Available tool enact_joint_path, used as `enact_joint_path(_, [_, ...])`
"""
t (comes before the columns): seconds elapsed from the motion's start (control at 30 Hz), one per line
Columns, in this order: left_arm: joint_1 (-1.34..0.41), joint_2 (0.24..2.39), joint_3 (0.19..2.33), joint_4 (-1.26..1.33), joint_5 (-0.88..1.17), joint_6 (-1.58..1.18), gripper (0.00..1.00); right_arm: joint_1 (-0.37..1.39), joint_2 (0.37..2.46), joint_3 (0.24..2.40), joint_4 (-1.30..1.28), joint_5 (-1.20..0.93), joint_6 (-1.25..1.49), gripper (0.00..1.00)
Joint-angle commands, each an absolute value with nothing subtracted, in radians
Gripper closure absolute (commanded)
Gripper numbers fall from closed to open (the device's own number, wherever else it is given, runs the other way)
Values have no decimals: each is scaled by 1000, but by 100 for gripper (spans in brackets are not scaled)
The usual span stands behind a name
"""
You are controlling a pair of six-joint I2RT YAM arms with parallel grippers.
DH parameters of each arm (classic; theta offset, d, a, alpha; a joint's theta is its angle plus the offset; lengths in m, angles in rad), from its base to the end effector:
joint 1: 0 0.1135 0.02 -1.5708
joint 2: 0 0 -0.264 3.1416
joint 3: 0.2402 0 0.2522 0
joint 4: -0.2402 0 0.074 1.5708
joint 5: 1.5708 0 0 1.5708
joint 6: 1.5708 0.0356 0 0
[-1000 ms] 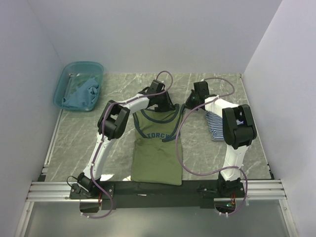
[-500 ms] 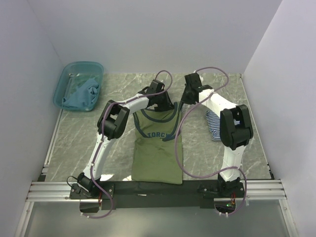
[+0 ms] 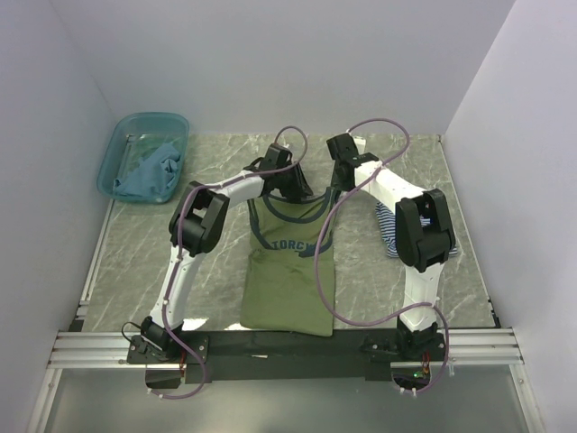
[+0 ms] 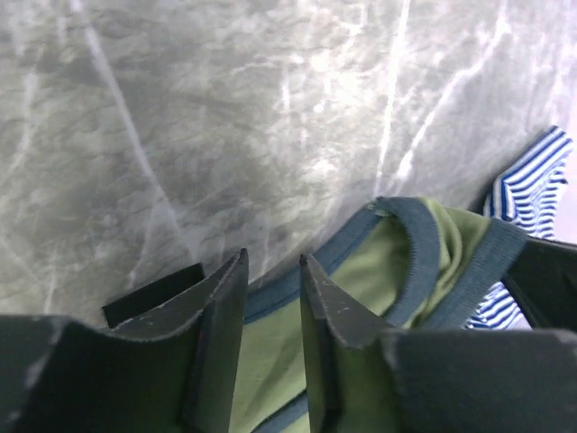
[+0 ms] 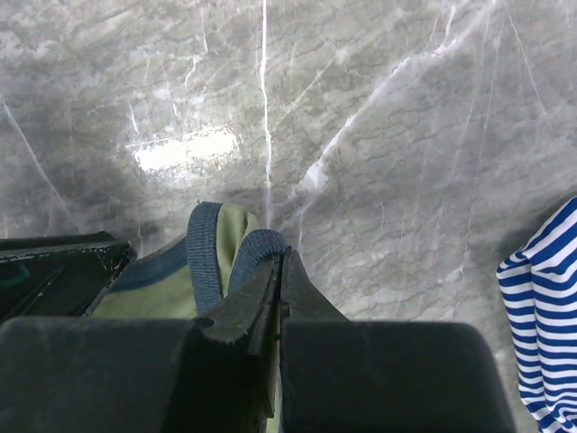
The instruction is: Fold and stack the tank tops
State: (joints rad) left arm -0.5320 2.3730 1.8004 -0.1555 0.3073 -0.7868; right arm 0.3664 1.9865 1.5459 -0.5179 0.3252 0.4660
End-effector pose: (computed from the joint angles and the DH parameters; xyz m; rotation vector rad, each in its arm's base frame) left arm 0.4502 -0.2775 0.1429 -0.1441 2.4777 -0.9829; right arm 0.4108 0.1455 0.2167 0.2494 2.4463 -0.0547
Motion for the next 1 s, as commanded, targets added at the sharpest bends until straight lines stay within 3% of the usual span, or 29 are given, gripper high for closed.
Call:
enact_joint_path(0.0, [-535, 2307, 1787, -65, 382, -761, 64, 364, 1980, 1585, -502, 344, 443, 100])
enact_joint_path(0.4, [-538, 2378, 1847, 101, 506, -827, 60, 319, 1990, 1494, -397, 181, 488, 100])
enact_joint_path(0.7, [-558, 2451, 1944, 25, 497, -810, 61, 304, 1999, 1460, -365, 150, 509, 100])
enact_joint_path(0.97, [-568, 2426, 1895, -20, 440, -816, 63, 291, 1993, 1428, -347, 133, 522, 100])
